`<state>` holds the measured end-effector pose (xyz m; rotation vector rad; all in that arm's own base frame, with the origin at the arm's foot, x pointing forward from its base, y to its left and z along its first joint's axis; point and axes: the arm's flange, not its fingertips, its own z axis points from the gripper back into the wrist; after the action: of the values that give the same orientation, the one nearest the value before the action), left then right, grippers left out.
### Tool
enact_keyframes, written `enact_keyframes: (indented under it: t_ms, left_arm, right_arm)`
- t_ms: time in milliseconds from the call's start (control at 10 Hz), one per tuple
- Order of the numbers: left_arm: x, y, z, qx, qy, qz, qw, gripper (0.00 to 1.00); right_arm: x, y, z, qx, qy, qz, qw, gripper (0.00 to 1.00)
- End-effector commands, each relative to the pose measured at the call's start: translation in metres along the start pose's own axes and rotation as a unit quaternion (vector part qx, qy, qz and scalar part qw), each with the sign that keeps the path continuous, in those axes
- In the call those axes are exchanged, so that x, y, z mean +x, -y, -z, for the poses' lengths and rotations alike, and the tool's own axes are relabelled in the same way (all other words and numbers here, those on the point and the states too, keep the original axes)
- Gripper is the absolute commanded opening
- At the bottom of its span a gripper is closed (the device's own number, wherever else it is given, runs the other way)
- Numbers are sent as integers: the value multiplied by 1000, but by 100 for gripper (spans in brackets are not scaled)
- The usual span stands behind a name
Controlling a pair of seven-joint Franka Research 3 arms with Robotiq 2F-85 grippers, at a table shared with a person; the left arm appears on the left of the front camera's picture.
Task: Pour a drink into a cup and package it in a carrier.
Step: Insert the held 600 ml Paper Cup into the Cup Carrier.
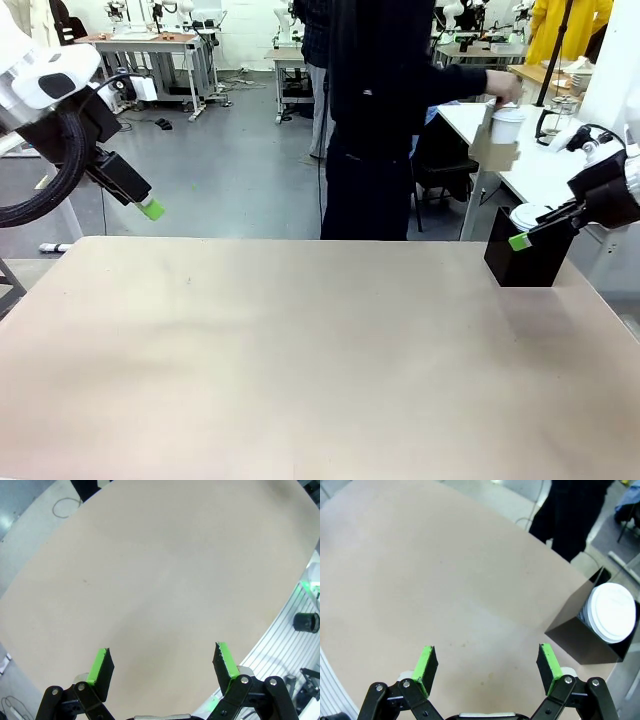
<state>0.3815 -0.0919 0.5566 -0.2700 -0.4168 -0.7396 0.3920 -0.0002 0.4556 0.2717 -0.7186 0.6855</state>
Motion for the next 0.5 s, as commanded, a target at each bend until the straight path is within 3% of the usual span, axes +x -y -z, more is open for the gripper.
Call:
enact_keyframes:
  t_ms: [0, 400]
  left_arm:
    - [0, 0, -1, -1, 1, -6, 1000, 100]
    - [0, 0, -1, -1, 1, -6, 1000, 100]
  right_arm:
    - [1, -1, 1, 2, 1, -1, 1000, 100]
    - [1, -1, 1, 2, 1, -1, 1000, 100]
